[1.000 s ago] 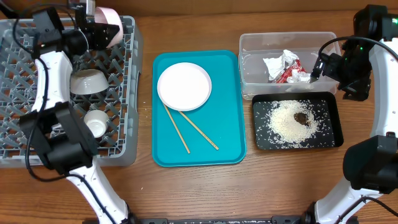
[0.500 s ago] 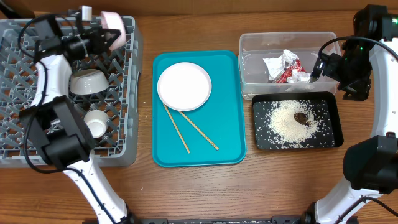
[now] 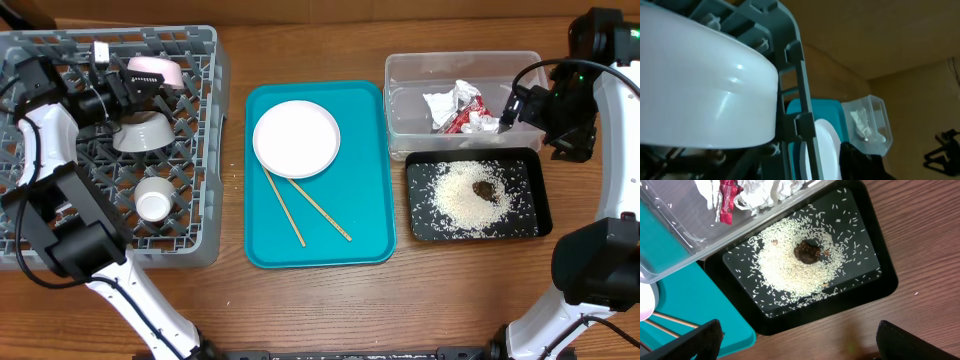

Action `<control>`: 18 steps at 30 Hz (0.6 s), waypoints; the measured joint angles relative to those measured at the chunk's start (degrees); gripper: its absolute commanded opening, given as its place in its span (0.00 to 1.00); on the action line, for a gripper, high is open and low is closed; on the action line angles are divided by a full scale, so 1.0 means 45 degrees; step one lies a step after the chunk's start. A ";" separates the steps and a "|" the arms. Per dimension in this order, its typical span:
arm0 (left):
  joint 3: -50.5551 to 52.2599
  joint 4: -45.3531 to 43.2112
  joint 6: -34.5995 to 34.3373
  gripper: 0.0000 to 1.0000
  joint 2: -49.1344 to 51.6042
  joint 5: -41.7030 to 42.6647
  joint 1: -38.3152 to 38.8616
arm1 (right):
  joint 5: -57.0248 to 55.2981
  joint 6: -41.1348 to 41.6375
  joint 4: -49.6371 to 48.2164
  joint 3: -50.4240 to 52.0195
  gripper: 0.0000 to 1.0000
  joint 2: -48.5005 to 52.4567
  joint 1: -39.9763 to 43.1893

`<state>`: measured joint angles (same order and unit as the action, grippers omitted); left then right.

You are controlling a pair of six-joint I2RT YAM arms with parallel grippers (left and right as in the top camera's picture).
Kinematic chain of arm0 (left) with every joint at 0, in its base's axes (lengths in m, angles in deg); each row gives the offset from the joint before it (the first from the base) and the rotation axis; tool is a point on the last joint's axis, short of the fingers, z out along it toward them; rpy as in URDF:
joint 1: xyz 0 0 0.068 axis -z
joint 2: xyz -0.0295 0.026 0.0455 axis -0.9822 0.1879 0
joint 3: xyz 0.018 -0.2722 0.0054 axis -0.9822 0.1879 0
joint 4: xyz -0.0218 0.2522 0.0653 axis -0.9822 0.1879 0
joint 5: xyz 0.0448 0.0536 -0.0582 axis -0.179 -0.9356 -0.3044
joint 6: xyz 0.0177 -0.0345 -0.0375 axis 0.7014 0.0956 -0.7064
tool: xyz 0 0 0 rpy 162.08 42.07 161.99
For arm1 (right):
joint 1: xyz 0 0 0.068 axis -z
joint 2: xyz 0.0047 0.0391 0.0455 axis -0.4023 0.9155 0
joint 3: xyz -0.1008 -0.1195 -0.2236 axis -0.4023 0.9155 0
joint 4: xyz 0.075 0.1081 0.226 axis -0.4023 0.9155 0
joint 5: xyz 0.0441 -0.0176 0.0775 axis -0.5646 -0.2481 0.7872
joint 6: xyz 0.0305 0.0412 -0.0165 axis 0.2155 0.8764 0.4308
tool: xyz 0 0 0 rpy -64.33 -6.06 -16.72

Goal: Sort waste into correct bins and load items into the dishwasher
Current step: 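Carry the pink plate to the rack and stand it upright, then move the left gripper to the white plate and grasp its edge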

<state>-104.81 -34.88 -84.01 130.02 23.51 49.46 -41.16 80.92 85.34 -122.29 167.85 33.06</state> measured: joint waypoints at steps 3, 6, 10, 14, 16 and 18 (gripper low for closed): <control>0.0000 0.0597 0.0262 0.65 -0.0034 -0.0029 -0.0330 | -0.0005 0.0000 -0.0005 0.0000 1.00 0.0000 0.0000; 0.0015 0.1287 0.0510 0.70 -0.0539 -0.0719 -0.0427 | -0.0005 -0.0005 0.0000 0.0000 1.00 0.0000 0.0000; 0.0029 0.2297 0.0588 0.80 -0.1972 -0.1977 -0.0194 | -0.0005 0.0000 0.0005 0.0000 1.00 0.0000 0.0000; 0.0015 0.3813 0.0583 0.89 -0.3978 -0.3857 0.0772 | -0.0010 0.0000 0.0005 0.0000 1.00 0.0000 0.0000; 0.0015 0.4794 0.0578 0.92 -0.4663 -0.4765 0.1452 | -0.0005 -0.0005 -0.0005 0.0000 1.00 0.0000 0.0000; 0.0015 0.5557 0.0510 1.00 -0.5421 -0.5979 0.2438 | -0.0005 -0.0005 0.0005 0.0000 1.00 0.0000 0.0000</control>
<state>-104.75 -9.88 -81.71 105.63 -3.40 60.43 -41.18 80.90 85.36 -122.29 167.85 33.06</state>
